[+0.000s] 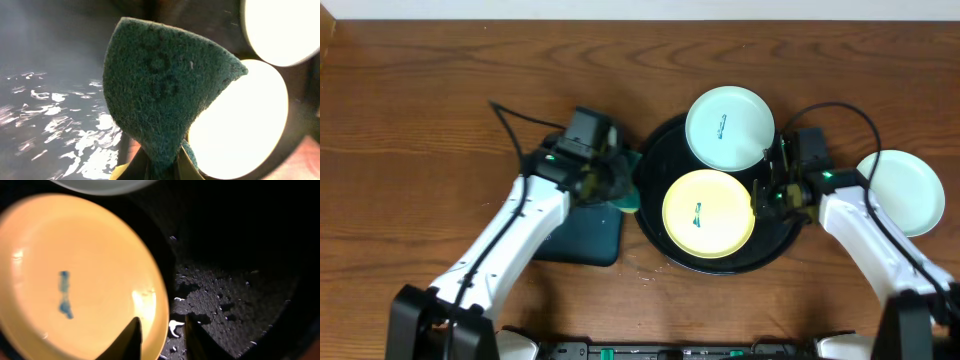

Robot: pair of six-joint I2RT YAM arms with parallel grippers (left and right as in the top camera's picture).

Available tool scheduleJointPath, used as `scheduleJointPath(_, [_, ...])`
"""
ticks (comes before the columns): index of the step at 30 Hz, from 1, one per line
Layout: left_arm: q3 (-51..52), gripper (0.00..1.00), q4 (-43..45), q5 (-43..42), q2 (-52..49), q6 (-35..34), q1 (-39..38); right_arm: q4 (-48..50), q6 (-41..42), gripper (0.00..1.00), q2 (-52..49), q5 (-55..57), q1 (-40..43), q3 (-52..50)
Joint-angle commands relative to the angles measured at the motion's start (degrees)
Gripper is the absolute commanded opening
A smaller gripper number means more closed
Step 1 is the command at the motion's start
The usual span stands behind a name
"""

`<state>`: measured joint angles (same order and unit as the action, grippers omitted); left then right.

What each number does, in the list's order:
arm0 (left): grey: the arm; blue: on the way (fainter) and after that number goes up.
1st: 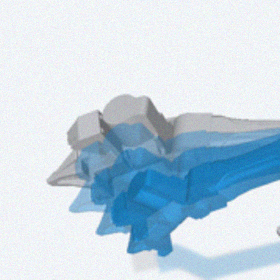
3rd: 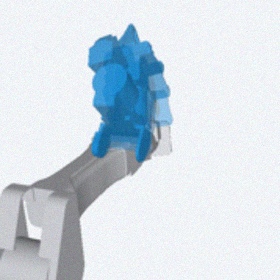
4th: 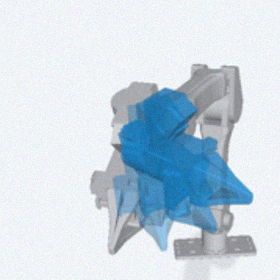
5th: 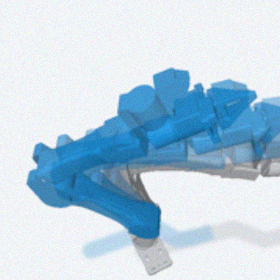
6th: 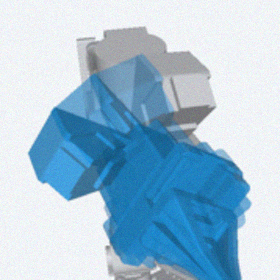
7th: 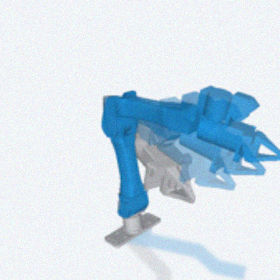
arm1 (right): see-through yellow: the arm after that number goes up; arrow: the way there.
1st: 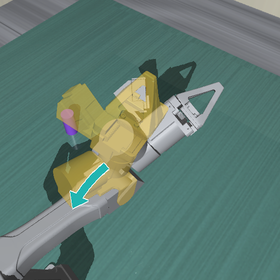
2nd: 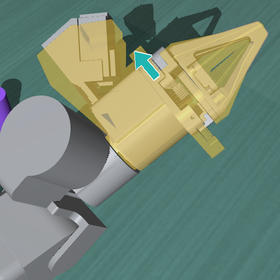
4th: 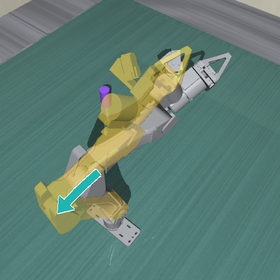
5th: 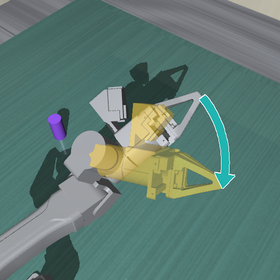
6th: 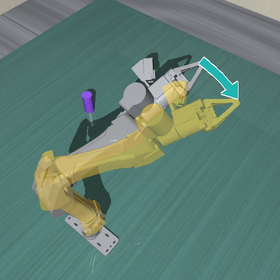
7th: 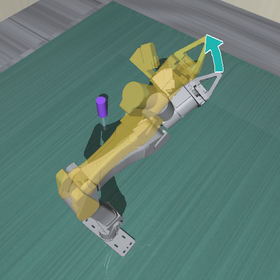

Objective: Clean dirty plates on tray and stack at the side
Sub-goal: 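Scrub the yellow plate held by the right gripper with the left-held sponge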

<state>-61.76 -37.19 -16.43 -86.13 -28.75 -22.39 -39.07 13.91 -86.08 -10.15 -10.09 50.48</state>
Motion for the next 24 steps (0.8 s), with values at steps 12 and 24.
scheduleJointPath(12, [-1.09,0.07,12.96,-3.08,-12.39,-8.15,-15.1,3.06,1.55,0.07,-11.91,-0.85,-0.2,-0.68])
scheduleJointPath(24, [-1.09,0.08,23.85,-3.06,-22.32,-9.94,-21.16,3.69,1.95,0.01,-12.92,-0.83,-0.2,-0.68])
